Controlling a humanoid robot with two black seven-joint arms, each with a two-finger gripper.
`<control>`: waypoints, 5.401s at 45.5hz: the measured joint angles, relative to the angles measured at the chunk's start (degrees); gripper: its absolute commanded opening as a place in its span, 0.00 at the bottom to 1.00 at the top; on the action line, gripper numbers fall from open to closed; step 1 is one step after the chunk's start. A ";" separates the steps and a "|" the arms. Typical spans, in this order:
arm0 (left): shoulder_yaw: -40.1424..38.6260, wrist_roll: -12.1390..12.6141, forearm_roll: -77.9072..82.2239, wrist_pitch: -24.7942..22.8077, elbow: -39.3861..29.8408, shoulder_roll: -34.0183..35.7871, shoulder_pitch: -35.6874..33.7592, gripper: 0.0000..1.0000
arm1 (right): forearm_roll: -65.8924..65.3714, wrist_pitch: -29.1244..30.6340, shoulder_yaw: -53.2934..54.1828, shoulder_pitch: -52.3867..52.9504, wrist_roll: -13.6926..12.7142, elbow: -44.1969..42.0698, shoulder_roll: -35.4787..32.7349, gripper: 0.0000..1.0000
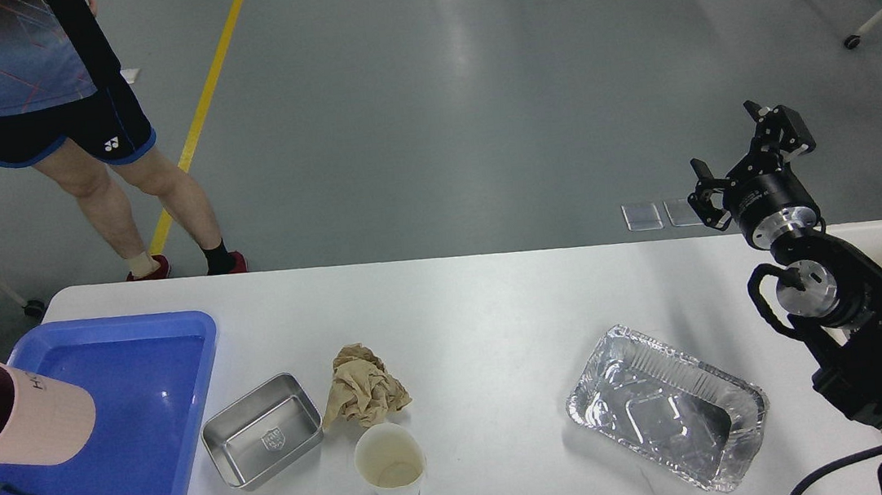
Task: Tidy desktop
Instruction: 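Lift the pink cup with the left gripper and place it in the blue tray, then move the left gripper to the steel box and grasp its edge, then lift the steel box with the left gripper and lower it into the blue tray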
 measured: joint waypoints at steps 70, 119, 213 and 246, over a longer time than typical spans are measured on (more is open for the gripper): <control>15.67 -1.66 4.79 11.52 14.67 -20.03 0.60 0.72 | -0.01 0.56 -0.01 -0.20 0.17 -1.42 0.57 1.00; 2.52 -4.87 -3.77 0.45 -1.97 3.81 -13.64 0.72 | 0.00 0.48 -0.02 -0.42 0.17 -1.40 2.07 1.00; 28.45 1.76 -0.94 32.01 20.40 -45.99 -9.14 0.21 | 0.00 0.38 -0.02 -1.75 0.17 -1.41 1.60 1.00; 27.95 2.99 0.02 31.17 19.49 -45.32 -10.23 0.00 | 0.00 0.33 -0.03 -1.10 0.10 -1.31 1.51 1.00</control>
